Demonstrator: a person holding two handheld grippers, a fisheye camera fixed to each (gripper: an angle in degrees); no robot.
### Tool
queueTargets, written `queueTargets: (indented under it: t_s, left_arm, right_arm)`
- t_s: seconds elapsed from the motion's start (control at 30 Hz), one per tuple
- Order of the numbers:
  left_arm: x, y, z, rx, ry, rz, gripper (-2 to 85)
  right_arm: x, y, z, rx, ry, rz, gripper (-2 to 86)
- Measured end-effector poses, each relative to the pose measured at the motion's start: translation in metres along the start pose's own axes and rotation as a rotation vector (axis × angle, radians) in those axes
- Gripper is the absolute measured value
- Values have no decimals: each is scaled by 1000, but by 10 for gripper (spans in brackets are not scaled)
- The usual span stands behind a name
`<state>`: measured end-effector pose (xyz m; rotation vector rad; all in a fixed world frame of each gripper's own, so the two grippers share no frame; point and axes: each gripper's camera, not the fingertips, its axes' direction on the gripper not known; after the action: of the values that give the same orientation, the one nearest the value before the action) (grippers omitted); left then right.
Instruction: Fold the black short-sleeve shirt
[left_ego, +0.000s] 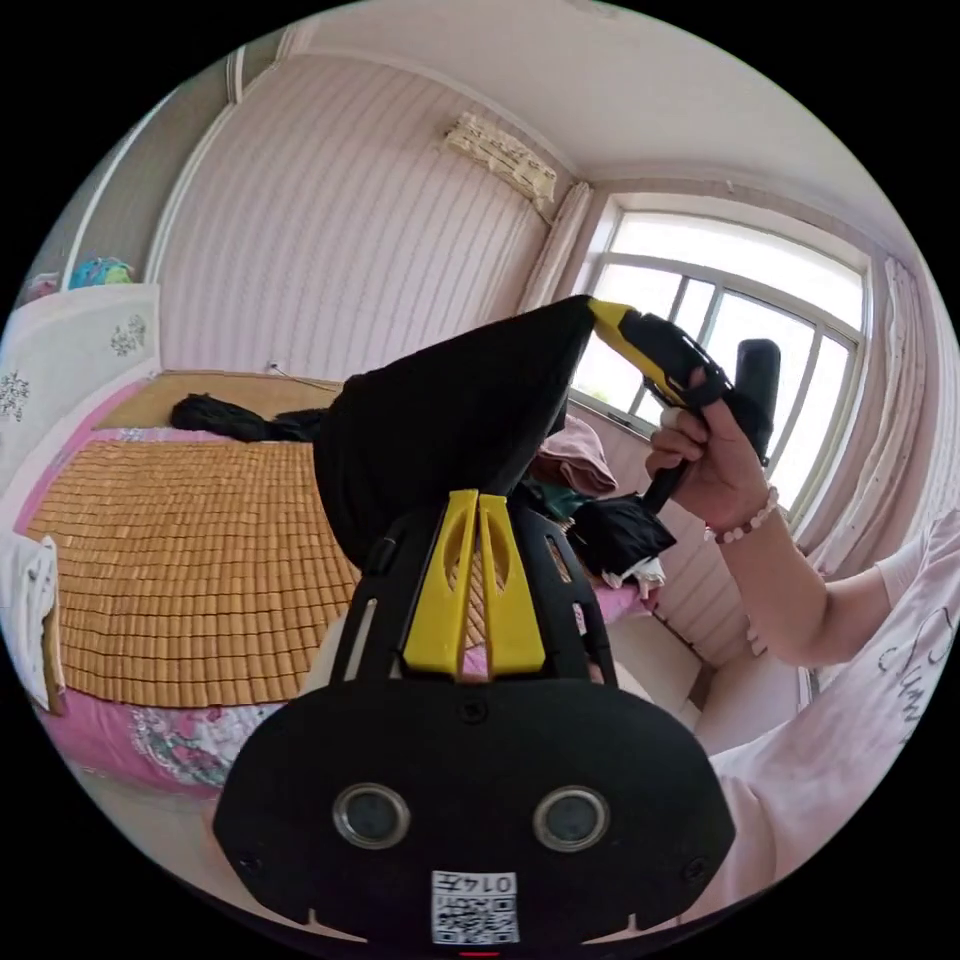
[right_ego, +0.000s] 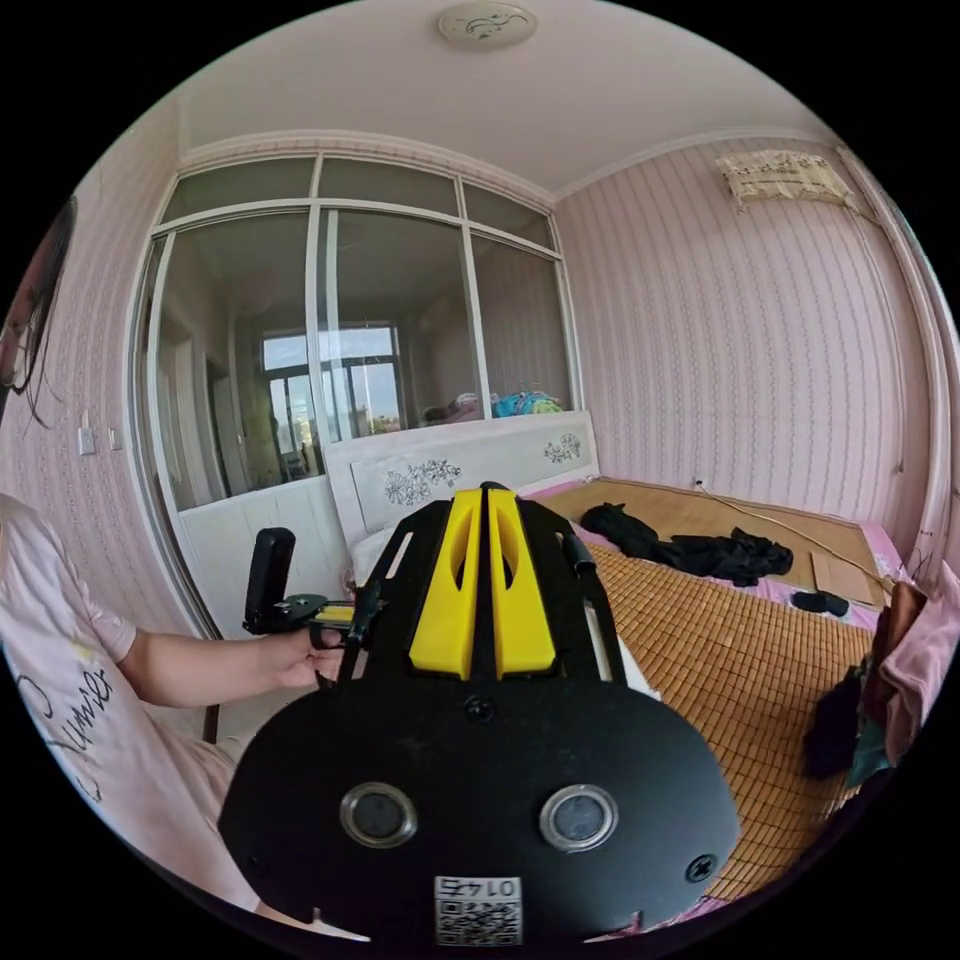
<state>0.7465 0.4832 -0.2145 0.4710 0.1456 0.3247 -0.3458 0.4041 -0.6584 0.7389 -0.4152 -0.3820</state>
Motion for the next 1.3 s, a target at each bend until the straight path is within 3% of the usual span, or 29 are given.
queueTargets:
  t_s: [0.13,0.33,0.47,0.57,0.67,0.8,0.9,1.0,1.13,1.3]
  left_arm:
    - [-55,-21,-98,120,-147,-10,-10]
    - [-136,-60,-183,187,-316,-38,-10]
    - [-164,-96,-203,203,-312,-45,-9]
    - [-146,-116,-198,216,-135,122,-9]
    - [-123,-110,-156,121,70,211,-5]
    - [-135,-41,-53,-215,202,117,26]
    - [-165,11,-14,-438,137,15,43]
    - [-201,30,-18,-502,85,-88,42]
    - [-253,27,-17,-552,-63,-165,36]
    - [-288,-5,13,-556,-114,-172,48]
  right_arm:
    - [-24,-19,67,-28,-37,-51,5]
    - [-29,-12,193,-231,-20,-44,5]
    - [-28,-5,233,-137,20,-27,5]
    - [-7,6,223,-85,49,-21,6]
    - [27,50,214,-200,182,-3,8]
    - [74,145,215,-530,357,166,12]
    - [90,214,213,-704,440,314,22]
    - [87,244,232,-793,424,336,47]
    - [79,237,297,-823,304,187,75]
    - [82,218,399,-849,243,38,98]
